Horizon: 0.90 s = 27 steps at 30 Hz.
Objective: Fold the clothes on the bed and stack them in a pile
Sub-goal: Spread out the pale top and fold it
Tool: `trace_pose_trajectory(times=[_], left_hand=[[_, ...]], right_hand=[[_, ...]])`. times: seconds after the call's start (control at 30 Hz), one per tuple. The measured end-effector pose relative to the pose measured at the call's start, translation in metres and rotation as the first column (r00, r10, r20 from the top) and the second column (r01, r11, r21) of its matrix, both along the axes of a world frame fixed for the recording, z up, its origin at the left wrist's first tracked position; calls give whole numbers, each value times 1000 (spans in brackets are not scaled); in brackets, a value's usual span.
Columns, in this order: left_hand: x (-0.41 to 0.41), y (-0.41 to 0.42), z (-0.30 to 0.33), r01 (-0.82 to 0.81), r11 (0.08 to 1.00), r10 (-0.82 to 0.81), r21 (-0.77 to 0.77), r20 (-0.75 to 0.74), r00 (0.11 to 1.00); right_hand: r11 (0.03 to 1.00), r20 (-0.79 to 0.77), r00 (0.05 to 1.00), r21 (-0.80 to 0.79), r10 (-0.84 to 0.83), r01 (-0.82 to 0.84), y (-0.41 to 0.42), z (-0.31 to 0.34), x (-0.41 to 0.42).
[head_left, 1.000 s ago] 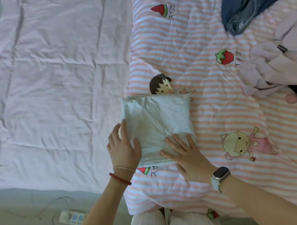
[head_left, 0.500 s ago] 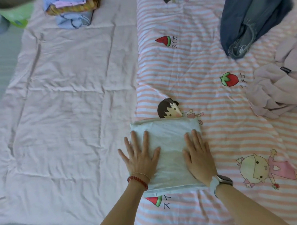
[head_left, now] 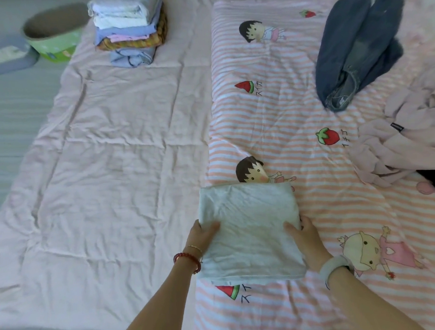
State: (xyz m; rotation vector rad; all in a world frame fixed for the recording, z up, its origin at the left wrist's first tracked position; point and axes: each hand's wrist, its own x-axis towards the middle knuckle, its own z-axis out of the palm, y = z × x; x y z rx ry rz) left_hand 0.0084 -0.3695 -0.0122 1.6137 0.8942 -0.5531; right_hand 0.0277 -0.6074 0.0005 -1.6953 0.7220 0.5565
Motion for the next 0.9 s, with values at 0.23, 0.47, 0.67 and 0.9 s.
trace_pose_trajectory(times=[0.23, 0.47, 0.67, 0.9], left_hand=[[-49, 2, 35, -73, 993, 58, 94, 149, 987], [-180, 55, 77, -356, 914, 328, 196, 161, 931], [-284, 140, 86, -545, 793, 532, 271, 125, 837], [-375, 286, 101, -658, 674, 668, 336, 104, 737]], right_hand=[[993, 268, 958, -94, 99, -77, 18, 34, -43], [940, 241, 910, -48, 338, -336, 81, 70, -120], [798, 196, 777, -61, 599, -600, 190, 79, -179], [682, 161, 668, -57, 727, -729, 369, 86, -239]])
